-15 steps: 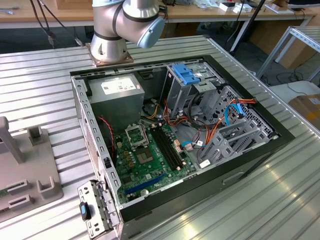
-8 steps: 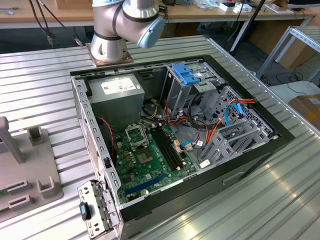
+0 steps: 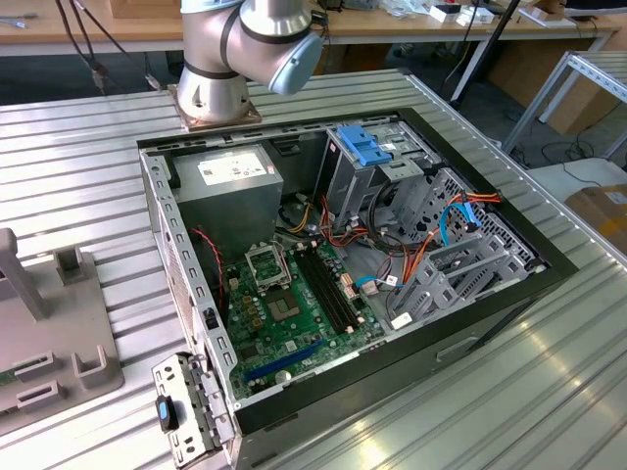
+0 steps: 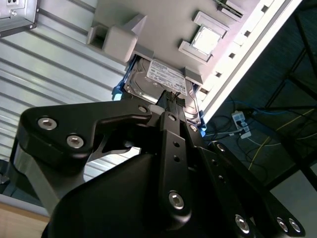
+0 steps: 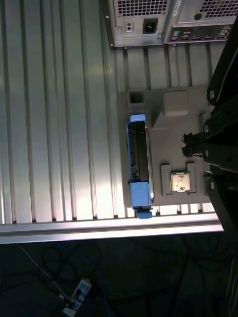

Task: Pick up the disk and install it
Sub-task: 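Reach for the disk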

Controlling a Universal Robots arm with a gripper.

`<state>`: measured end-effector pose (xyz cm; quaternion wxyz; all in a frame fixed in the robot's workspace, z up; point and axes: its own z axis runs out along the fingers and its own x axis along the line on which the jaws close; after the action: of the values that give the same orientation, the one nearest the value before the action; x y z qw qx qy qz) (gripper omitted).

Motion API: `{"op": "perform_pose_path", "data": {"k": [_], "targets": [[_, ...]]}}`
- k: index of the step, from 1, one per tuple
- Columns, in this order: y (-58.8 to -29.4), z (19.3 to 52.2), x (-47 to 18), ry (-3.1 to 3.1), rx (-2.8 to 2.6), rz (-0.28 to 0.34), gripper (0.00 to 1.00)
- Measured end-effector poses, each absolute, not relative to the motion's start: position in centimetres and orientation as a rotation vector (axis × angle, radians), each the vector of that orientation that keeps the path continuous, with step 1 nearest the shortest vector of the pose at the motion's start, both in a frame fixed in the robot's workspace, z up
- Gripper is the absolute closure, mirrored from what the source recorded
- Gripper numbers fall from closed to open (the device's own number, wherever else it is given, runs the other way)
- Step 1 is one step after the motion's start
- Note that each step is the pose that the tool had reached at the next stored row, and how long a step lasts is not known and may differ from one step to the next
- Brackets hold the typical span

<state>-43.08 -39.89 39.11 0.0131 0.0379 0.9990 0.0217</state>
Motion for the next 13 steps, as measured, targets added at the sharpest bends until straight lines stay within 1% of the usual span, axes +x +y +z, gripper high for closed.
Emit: {"op": "perform_pose_path", "data": {"k": [10,13], "targets": [[-39.9,38.9,-46.3,3.112,0.118,0.068,0.89],[-39.9,38.9,-46.3,3.113,0.118,0.068,0.89]]}}
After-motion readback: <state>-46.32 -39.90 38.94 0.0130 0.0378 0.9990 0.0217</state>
